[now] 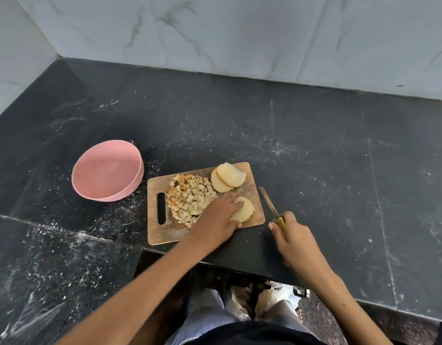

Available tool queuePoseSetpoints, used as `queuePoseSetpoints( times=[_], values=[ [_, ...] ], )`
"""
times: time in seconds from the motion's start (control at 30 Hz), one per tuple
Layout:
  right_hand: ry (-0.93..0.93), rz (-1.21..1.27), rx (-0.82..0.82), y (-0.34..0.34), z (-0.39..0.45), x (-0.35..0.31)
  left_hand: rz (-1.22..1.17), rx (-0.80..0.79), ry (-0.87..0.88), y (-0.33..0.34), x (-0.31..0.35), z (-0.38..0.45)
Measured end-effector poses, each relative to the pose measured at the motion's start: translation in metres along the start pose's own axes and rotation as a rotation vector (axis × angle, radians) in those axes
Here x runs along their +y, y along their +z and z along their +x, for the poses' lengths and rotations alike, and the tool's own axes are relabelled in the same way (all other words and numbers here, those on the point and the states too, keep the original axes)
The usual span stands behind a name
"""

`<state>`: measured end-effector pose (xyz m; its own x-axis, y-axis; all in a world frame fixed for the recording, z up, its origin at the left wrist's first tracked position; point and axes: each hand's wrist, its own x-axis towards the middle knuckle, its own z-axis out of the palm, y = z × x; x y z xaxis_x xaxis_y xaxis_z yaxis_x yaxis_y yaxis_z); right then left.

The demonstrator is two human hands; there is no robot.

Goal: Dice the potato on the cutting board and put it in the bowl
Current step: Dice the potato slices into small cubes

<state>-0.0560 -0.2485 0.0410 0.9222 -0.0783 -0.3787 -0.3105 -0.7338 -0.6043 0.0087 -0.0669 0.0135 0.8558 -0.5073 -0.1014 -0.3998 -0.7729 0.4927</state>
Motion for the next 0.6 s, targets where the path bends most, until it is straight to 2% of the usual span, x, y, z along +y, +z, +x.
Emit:
queuePoseSetpoints(
  times=[0.13,0.27,0.4,0.6],
  values=[
    [-0.01,0.165,0.065,0.013,0.014,-0.008,0.007,0.17,-0.161,0.018,0.022,-0.006],
    [-0.04,0.183,0.148,0.016,0.027,-0.015,0.085,0.189,-0.243,0.03,0.036,-0.004],
    [-0.039,0.136,0.164,0.013,0.029,-0.01,0.046,0.237,-0.231,0.033,0.03,-0.005],
    [-0.027,0.221,0.162,0.013,0.024,-0.01,-0.018,0.212,-0.167,0.024,0.021,-0.01]
  ],
)
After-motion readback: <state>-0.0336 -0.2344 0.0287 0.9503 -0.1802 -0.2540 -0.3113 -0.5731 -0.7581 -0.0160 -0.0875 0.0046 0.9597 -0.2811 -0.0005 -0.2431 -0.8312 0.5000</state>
